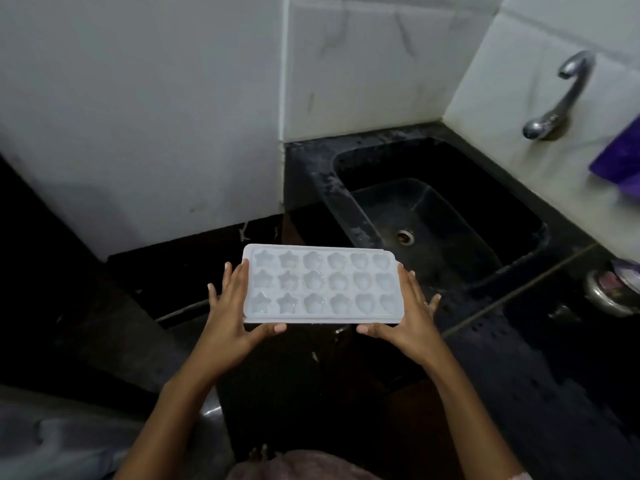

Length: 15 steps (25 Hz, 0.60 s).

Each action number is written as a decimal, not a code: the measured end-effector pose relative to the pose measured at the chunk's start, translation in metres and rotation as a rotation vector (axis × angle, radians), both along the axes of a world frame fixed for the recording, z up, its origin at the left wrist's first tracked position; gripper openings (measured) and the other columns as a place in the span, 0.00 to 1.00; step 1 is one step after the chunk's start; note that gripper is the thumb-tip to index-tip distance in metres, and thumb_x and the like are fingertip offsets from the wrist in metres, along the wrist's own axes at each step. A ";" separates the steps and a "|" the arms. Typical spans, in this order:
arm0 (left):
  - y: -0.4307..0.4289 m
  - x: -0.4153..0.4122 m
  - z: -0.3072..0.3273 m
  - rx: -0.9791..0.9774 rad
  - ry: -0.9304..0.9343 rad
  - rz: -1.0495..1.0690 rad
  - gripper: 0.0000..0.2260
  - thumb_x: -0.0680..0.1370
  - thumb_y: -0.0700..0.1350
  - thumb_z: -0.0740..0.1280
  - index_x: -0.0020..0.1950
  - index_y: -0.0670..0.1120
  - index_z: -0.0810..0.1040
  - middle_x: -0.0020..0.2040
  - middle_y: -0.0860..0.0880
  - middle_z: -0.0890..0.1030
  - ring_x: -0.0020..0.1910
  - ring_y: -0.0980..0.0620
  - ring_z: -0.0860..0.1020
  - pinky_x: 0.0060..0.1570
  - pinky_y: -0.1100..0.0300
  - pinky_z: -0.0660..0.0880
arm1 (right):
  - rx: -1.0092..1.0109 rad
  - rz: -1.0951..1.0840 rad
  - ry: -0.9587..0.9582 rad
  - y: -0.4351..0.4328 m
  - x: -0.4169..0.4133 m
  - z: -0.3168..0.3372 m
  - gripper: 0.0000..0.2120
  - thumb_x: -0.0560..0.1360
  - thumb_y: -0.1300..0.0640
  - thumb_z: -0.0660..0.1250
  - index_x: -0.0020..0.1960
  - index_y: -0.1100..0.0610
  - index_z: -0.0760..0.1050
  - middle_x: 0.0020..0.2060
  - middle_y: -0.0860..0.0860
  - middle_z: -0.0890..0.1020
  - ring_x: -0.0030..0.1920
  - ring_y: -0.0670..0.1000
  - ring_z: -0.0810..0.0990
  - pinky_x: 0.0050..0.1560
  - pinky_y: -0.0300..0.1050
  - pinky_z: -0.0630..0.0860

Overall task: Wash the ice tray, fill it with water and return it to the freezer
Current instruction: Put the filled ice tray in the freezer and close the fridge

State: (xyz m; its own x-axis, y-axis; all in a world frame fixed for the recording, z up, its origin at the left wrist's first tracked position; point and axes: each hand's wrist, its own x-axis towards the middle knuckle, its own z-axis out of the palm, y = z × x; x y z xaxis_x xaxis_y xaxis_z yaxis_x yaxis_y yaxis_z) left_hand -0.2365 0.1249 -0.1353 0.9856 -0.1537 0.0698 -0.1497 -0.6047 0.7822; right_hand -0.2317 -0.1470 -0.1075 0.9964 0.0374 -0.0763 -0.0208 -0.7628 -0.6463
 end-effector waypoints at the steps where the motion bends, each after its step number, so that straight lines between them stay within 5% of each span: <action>1: 0.005 -0.008 -0.001 -0.003 0.000 0.042 0.51 0.58 0.80 0.55 0.72 0.57 0.38 0.73 0.62 0.42 0.71 0.66 0.32 0.63 0.70 0.26 | 0.010 0.042 -0.007 0.005 0.003 -0.002 0.63 0.49 0.27 0.65 0.76 0.48 0.42 0.76 0.43 0.47 0.71 0.39 0.37 0.64 0.52 0.23; 10: 0.034 -0.108 -0.004 -0.043 0.008 0.464 0.51 0.59 0.79 0.57 0.72 0.58 0.39 0.73 0.64 0.41 0.71 0.67 0.33 0.65 0.73 0.30 | 0.004 0.464 -0.029 0.066 0.016 -0.002 0.62 0.50 0.29 0.64 0.76 0.49 0.44 0.76 0.45 0.49 0.72 0.41 0.38 0.66 0.52 0.25; 15: 0.039 -0.166 -0.002 -0.066 0.021 0.679 0.50 0.59 0.79 0.56 0.71 0.59 0.38 0.70 0.70 0.39 0.70 0.69 0.33 0.70 0.60 0.34 | -0.003 0.679 -0.016 0.109 0.008 -0.001 0.59 0.55 0.34 0.70 0.76 0.49 0.44 0.76 0.46 0.49 0.70 0.39 0.36 0.65 0.51 0.23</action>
State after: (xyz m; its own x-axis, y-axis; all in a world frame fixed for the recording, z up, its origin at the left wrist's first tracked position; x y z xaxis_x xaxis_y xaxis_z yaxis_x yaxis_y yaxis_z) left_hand -0.4023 0.1643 -0.1374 0.8632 0.5034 0.0376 0.2616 -0.5098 0.8196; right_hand -0.2234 -0.0384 -0.1085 0.7530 0.6551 -0.0625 0.4733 -0.6051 -0.6403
